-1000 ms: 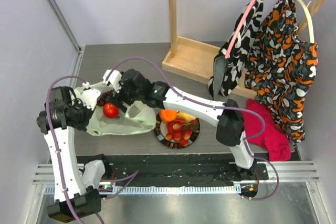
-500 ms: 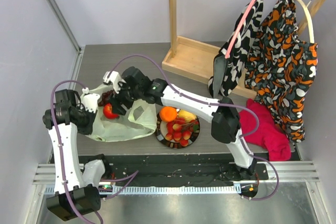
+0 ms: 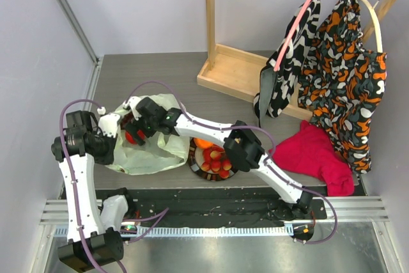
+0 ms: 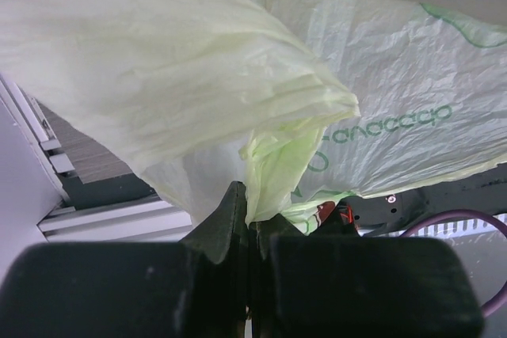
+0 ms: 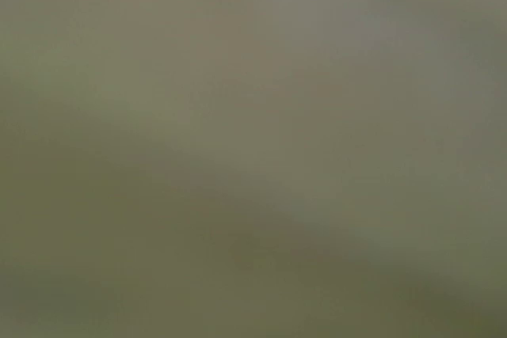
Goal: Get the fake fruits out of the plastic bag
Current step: Take out the fake fruit from the plastic bag, then place the fake fruit on the plate.
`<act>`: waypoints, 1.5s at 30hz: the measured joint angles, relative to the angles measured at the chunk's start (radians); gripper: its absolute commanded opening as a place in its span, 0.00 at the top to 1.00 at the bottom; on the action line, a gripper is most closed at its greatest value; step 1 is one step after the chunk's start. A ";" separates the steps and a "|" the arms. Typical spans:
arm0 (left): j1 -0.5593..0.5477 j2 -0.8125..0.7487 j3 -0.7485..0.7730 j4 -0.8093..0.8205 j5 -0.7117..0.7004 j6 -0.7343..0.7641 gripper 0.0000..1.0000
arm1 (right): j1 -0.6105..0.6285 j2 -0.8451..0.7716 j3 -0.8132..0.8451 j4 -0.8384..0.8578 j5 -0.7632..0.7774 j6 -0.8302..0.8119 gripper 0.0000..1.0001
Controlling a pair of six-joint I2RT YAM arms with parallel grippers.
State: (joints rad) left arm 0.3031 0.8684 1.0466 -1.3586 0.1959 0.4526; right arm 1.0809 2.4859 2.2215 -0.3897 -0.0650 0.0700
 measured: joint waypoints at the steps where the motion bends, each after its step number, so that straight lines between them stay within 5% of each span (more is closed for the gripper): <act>1: 0.000 -0.004 0.000 0.000 0.004 0.000 1.00 | 0.002 0.019 0.020 0.000 0.017 0.001 0.00; 8: 0.000 -0.007 0.000 0.000 0.023 0.000 1.00 | 0.035 0.135 0.186 0.035 0.062 0.007 0.02; 16: 0.000 -0.007 0.000 0.000 0.029 0.000 1.00 | 0.052 0.209 0.266 0.076 0.046 -0.013 0.37; 22: 0.000 -0.006 0.000 0.000 0.030 0.000 1.00 | 0.037 0.164 0.206 0.062 0.006 -0.039 0.45; 29: 0.000 0.035 0.009 -0.001 0.054 -0.005 1.00 | -0.036 -0.132 -0.060 -0.010 -0.209 -0.046 0.46; 36: 0.000 0.075 0.031 0.012 0.082 -0.035 1.00 | -0.069 -0.636 -0.417 0.058 -0.425 -0.079 0.46; 45: 0.000 0.068 0.035 0.034 0.094 -0.064 1.00 | -0.042 -0.977 -0.796 -0.058 -0.453 -0.318 0.46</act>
State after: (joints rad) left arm 0.3031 0.9360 1.0813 -1.3247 0.2901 0.3889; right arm 1.0389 1.5085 1.4254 -0.4473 -0.5179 -0.2478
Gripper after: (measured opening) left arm 0.023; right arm 0.787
